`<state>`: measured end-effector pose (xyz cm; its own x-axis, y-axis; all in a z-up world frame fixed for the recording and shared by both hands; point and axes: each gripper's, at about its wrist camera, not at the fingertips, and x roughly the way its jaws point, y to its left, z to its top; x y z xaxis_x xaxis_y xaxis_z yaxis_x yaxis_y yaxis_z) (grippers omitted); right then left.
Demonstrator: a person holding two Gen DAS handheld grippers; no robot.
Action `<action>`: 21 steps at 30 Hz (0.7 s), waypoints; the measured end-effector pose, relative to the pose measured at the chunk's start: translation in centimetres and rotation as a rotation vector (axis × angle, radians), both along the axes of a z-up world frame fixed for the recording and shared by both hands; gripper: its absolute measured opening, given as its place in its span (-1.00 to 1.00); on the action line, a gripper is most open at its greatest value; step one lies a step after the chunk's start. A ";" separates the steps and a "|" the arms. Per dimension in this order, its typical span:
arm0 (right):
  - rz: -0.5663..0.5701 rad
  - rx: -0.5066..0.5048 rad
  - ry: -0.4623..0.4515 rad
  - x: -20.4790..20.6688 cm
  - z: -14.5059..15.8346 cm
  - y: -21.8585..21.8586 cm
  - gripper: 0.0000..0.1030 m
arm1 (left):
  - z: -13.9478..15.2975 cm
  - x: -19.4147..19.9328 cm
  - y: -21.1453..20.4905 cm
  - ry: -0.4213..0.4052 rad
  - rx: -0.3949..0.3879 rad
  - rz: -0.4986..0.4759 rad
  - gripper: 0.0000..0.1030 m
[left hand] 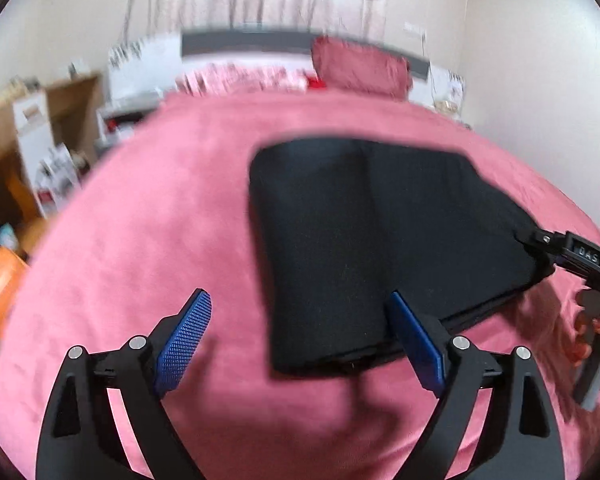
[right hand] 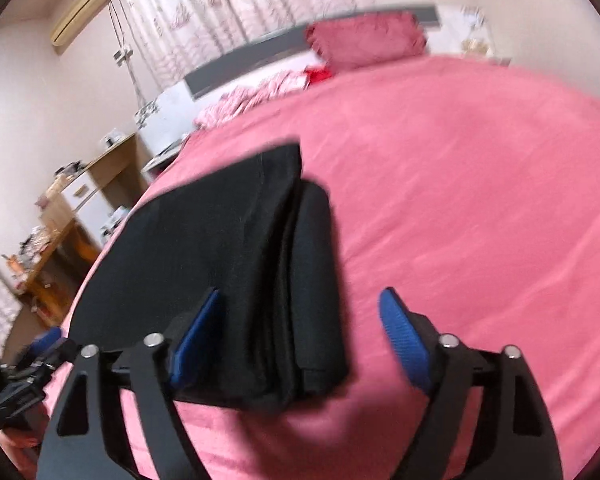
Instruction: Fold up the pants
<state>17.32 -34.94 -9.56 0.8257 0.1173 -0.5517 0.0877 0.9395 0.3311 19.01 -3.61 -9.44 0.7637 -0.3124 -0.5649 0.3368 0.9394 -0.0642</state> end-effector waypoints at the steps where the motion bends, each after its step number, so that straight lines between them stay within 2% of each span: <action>1: -0.001 -0.031 -0.027 -0.5 1.1 0.5 -0.09 | 0.7 0.2 0.1 -0.033 -0.010 0.004 0.73; 2: 0.010 -0.057 -0.045 -0.8 1.8 1.0 -0.29 | 1.7 0.0 0.0 -0.068 -0.031 0.011 0.73; 5: 0.133 -0.134 -0.057 0.2 3.6 4.3 -0.52 | 3.1 1.2 -0.9 -0.070 -0.064 0.023 0.71; 6: 0.159 -0.147 -0.042 0.7 3.6 5.1 -0.53 | 3.1 2.2 -1.7 -0.041 -0.053 0.023 0.54; 7: 0.180 -0.173 -0.010 1.7 3.2 5.9 -0.54 | 2.9 3.1 -2.4 -0.018 -0.032 0.023 0.42; 10: 0.152 -0.199 0.071 3.7 1.5 5.9 -0.62 | 1.1 5.6 -4.5 0.056 0.088 0.005 0.42; 12: 0.110 -0.148 0.125 4.5 0.1 4.3 -0.97 | -0.5 6.5 -5.0 0.088 0.180 0.005 0.45; 13: 0.093 -0.116 0.134 4.4 -0.5 3.6 -1.00 | -1.3 6.7 -4.8 0.109 0.178 -0.012 0.45; 15: 0.089 -0.063 0.122 4.2 -1.3 2.7 -1.00 | -2.2 7.1 -3.7 0.152 0.100 0.003 0.51; 16: 0.087 -0.070 0.113 4.2 -1.5 2.7 -1.00 | -2.6 7.4 -3.1 0.183 0.050 0.024 0.58; 17: 0.085 -0.097 0.103 4.2 -1.6 3.0 -0.99 | -2.9 7.7 -2.3 0.225 -0.016 0.057 0.60; 19: 0.081 -0.169 0.074 3.9 -1.4 4.0 -0.90 | -3.1 7.5 -1.9 0.246 -0.062 0.086 0.63; 20: 0.083 -0.175 0.061 3.5 -1.2 4.3 -0.70 | -3.0 7.1 -1.7 0.247 -0.075 0.099 0.64; 21: 0.087 -0.163 0.053 3.1 -0.9 4.5 -0.23 | -2.8 6.6 -1.6 0.248 -0.069 0.112 0.75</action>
<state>20.38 -30.41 -10.49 0.7858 0.0922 -0.6115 0.0173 0.9852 0.1707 25.58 -5.25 -12.25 0.6366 -0.2779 -0.7194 0.1972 0.9605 -0.1965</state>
